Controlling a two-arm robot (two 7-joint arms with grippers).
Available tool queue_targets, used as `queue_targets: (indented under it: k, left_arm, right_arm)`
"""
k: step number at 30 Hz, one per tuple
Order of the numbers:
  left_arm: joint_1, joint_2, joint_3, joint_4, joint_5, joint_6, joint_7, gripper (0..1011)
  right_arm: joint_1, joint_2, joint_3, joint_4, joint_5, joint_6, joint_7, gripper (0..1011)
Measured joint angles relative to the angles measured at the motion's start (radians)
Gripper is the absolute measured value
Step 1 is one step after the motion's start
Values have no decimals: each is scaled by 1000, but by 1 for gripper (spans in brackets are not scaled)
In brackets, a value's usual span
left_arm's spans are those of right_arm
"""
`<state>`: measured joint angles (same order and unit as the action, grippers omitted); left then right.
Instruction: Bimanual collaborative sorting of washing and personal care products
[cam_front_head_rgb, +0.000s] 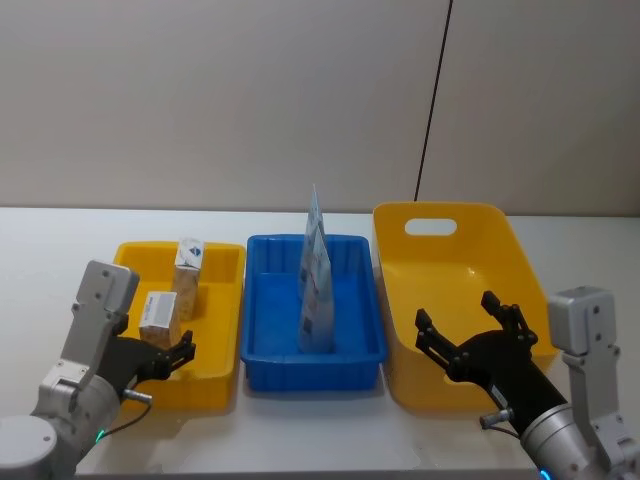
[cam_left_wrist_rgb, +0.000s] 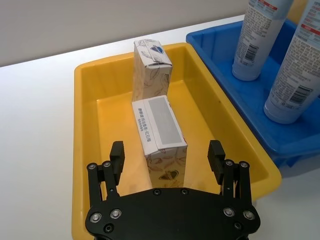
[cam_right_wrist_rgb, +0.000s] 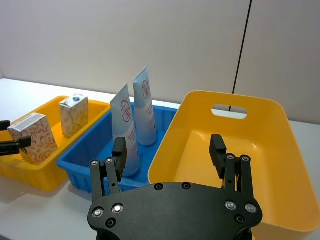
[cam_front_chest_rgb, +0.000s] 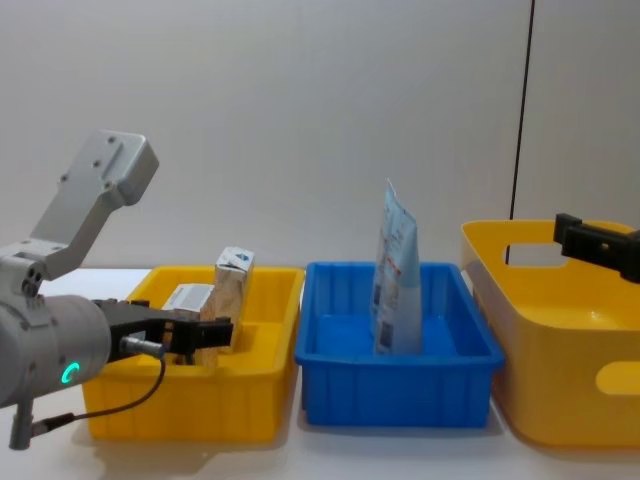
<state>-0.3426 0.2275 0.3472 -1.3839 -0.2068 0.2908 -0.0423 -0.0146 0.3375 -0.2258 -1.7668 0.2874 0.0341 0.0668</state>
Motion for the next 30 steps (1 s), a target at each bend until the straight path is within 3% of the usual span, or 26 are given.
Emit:
queue_targets:
  k: [15, 22, 30]
  left_arm:
    - [-65, -26, -4, 111, 1, -35, -41, 979]
    - [-92, -36, -5, 154, 4, -47, -60, 834]
    - [-107, -42, -8, 183, 10, -56, -73, 557]
  right_arm:
    - [0, 0, 0, 0, 0, 0, 0, 1002]
    - [0, 0, 0, 0, 0, 0, 0, 1002]
    - [0, 0, 0, 0, 0, 0, 0, 1002]
